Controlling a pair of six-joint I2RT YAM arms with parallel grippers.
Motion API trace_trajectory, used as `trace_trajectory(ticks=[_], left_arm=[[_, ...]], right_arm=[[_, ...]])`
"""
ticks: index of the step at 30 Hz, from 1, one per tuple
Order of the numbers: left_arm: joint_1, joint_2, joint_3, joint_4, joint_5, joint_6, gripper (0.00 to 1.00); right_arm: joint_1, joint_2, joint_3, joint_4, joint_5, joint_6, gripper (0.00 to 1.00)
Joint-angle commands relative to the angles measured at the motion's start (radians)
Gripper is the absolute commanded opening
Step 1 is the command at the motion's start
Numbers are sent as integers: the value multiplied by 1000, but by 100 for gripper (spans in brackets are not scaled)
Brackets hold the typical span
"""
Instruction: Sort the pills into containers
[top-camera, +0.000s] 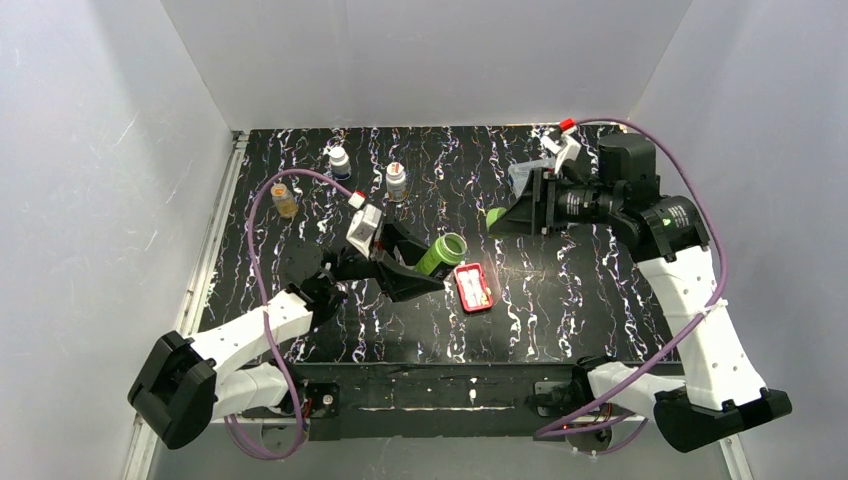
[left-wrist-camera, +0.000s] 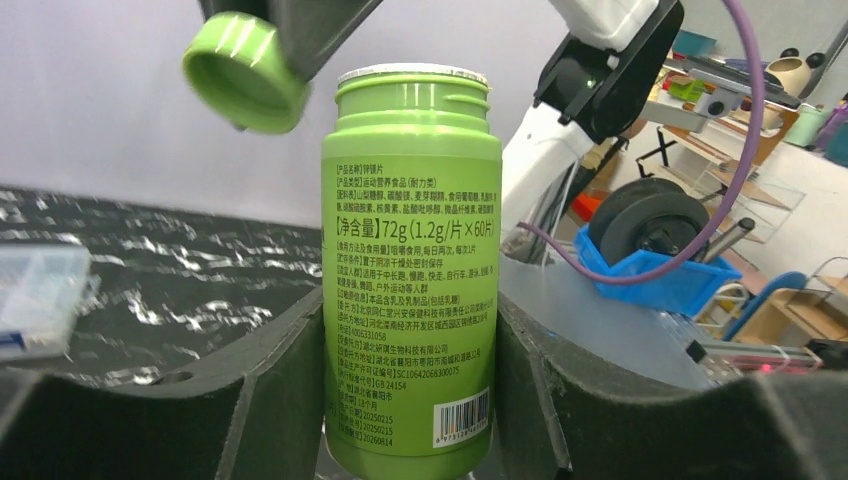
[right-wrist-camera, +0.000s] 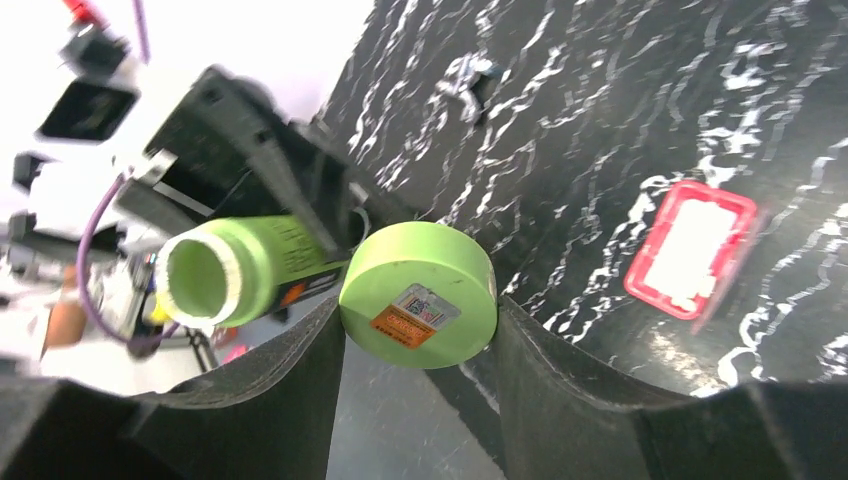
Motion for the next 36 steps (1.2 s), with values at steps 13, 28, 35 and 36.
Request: trace_trajectory(ticks=[13,28,35,36], left_arm=[[-12,-13,-4,-205,121,-30,0],[-59,10,54,-202,193,-60,0],[-77,24,92,-255,220,-39,0],[-77,29,95,-257,224,-39,0]], right_arm=[[172,-41,-55,-10,-197,-132,30],[247,-3,-21,-63,-140,-182,31],[289,11,-6,-75,-140,-192,31],[292,11,-7,-77,-138,-192,31]])
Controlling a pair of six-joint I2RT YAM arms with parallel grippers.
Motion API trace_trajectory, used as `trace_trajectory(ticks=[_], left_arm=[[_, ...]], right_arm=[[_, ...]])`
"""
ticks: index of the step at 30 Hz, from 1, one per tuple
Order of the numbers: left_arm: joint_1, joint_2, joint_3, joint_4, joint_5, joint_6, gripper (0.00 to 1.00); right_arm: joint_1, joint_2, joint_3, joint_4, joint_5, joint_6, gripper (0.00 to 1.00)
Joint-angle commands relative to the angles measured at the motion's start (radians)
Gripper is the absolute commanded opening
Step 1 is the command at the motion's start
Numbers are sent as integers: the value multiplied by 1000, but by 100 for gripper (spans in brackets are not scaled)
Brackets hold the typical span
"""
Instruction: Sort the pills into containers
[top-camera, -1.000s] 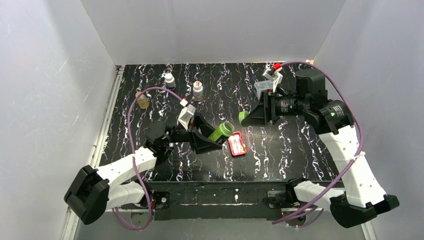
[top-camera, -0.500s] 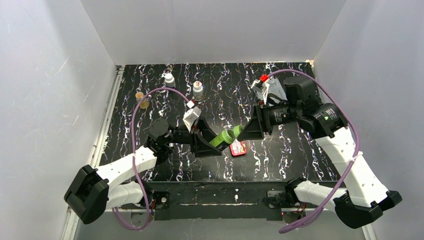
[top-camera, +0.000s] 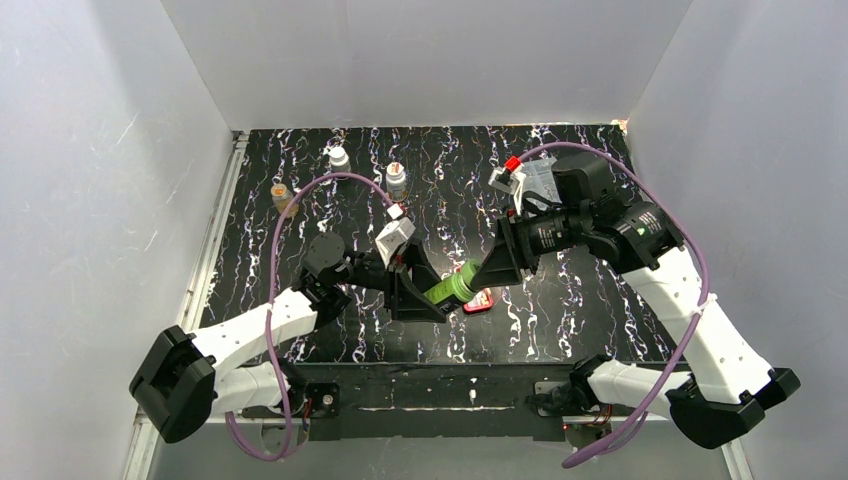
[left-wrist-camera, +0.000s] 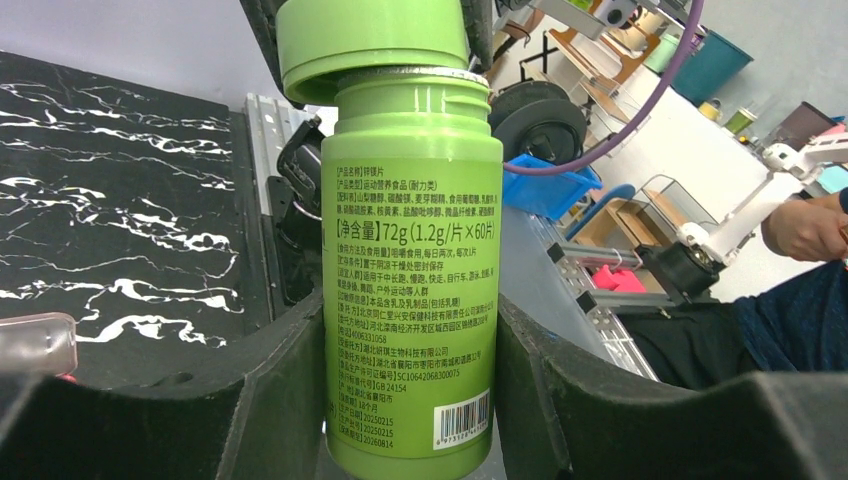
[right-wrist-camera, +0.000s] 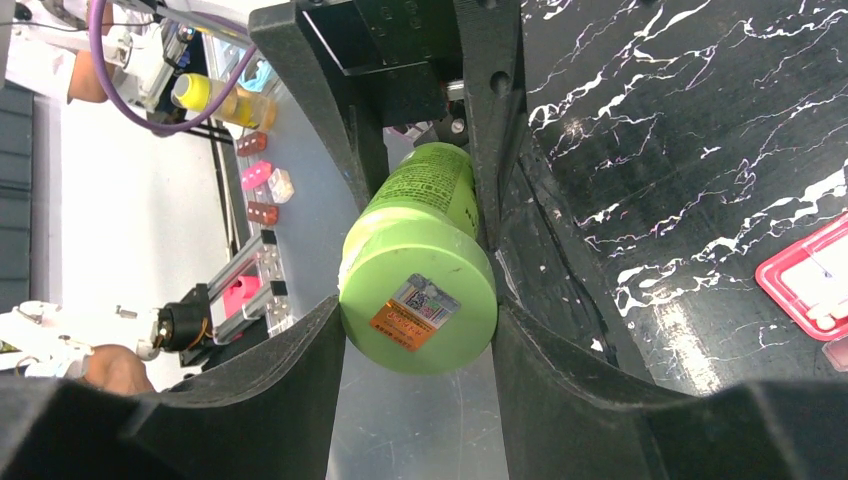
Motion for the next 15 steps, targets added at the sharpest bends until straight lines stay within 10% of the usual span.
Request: trace_trajectory(ticks=[1,15], left_arm=[[-8,12,63,0,27,16,0],[-9,7,37,49,-120,22,0]], right_arm=[[26,5,38,-5,3,-23,31],[33,-25,19,18,57,3,30]])
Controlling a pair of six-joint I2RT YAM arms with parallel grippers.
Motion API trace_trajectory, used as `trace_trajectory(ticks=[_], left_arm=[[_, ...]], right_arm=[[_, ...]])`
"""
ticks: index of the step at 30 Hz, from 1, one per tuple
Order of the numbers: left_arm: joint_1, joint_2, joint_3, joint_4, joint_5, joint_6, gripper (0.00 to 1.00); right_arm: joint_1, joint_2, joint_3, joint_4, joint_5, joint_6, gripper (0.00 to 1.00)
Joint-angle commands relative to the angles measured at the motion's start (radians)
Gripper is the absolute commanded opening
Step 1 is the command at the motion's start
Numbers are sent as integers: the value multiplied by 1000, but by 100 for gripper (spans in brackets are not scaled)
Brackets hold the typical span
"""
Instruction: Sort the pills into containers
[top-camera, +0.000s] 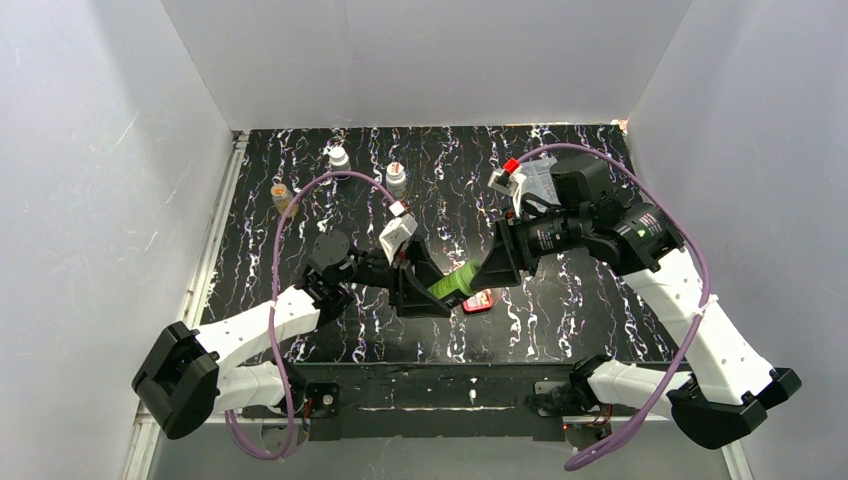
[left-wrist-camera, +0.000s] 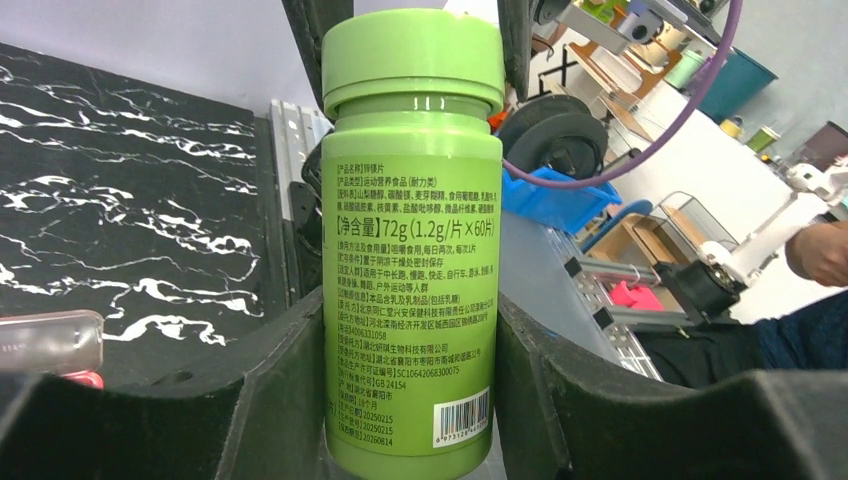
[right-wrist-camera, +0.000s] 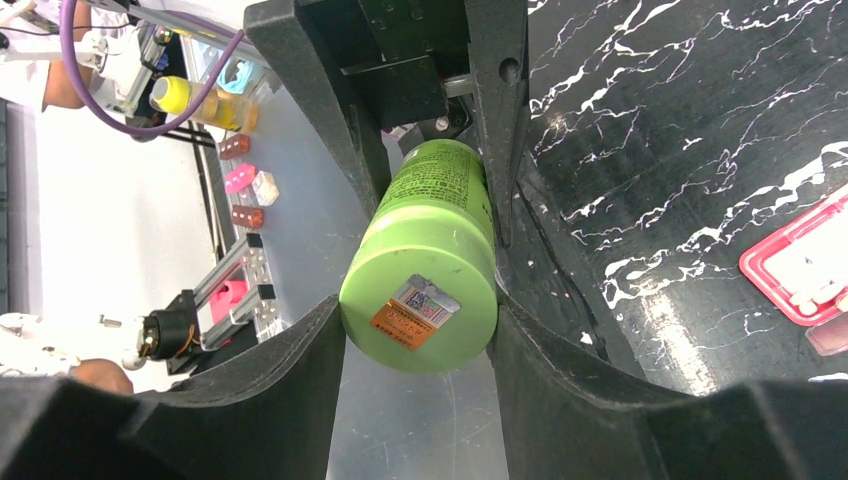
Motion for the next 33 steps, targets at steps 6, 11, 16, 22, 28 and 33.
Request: trace_trajectory(ticks=[6,11,16,22,28,33], left_arm=[[-5,-14,29,87,-96,-11,0],[-12,-7,69,-7,-33,19,0],[-22,-51,102,-223,-53,181,0],[-42,-73,145,-395,-88,316,0],[-45,-93,164,-476,-123,382,0],[-47,-102,165,-499,-180,404,0]], right_arm=[[12,-16,5,51,7,10,30],[13,-1,17,31,-3,1,30],[25,13,27,-2,5,-9,30],[43,30,32,-28,18,-23,30],[49,35,39,-54,67,-35,30],[55,37,45,-67,114,-38,29]])
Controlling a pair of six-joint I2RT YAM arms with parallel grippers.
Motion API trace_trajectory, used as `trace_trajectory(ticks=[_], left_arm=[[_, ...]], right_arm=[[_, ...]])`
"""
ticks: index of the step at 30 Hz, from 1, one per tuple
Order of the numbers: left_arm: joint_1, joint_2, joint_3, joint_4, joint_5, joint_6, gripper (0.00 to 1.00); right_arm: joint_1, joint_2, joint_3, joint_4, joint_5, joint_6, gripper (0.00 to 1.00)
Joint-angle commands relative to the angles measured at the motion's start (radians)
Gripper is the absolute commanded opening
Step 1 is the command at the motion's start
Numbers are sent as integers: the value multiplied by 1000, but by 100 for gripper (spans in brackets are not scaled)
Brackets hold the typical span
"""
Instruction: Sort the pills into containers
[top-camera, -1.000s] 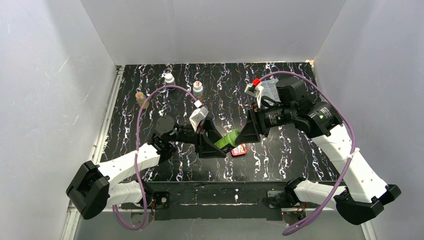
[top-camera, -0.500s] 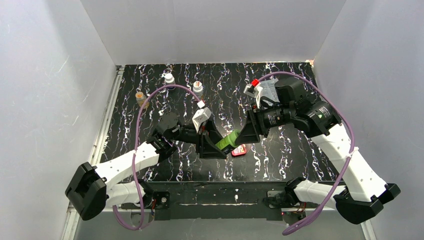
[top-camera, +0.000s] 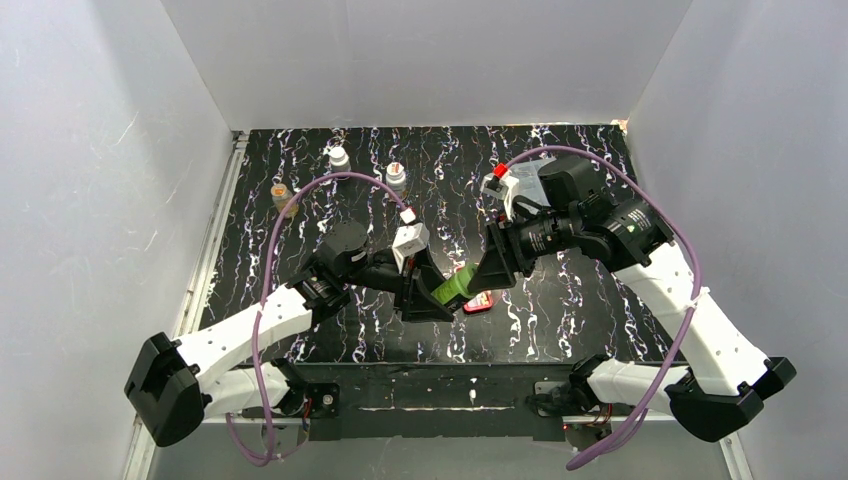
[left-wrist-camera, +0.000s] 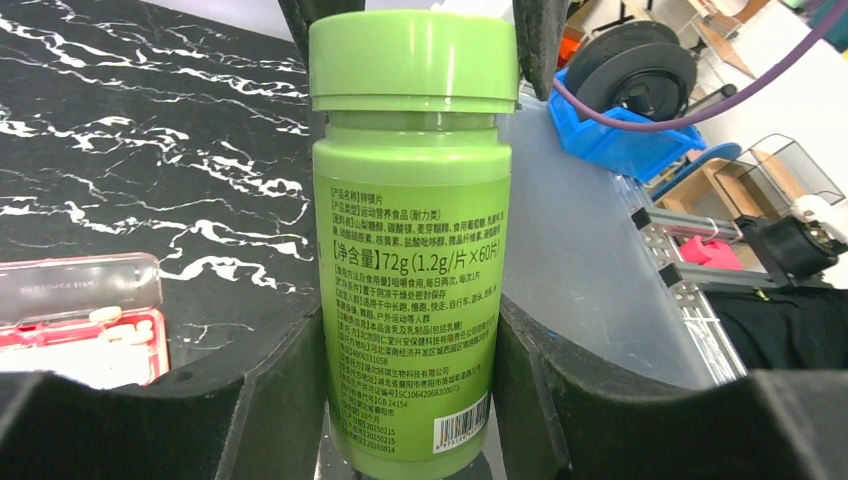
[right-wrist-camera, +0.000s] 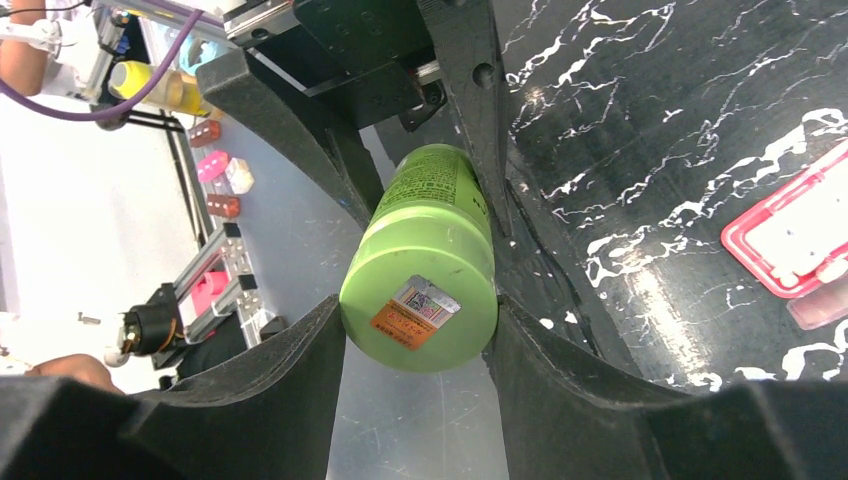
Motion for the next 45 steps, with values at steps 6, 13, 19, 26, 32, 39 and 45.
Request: trace_trajectory(ticks=[6,13,19,26,32,39,45], left_arm=[[-19,-47,66,-75,-177,120,0],[-56,-78,34,-42,-313,193,0],[-72,-123,-26,56,-380,210,0],[-78,-149,-11,6,-380,244,0],[-108,-153,14,-69,-453,308,0],[-165,-137,19,-54,-636,393,0],[-202,-114,36,-64,-790,464,0]], right_arm=[[22,19,43,-39,59,-19,29],[23,34,47,-17,46,25,29],[23,34,21,36,-8,72,29],[23,36,21,35,-35,79,29],[23,62,35,0,33,115,26],[25,89,25,26,120,209,27],[25,118,45,14,205,298,28]])
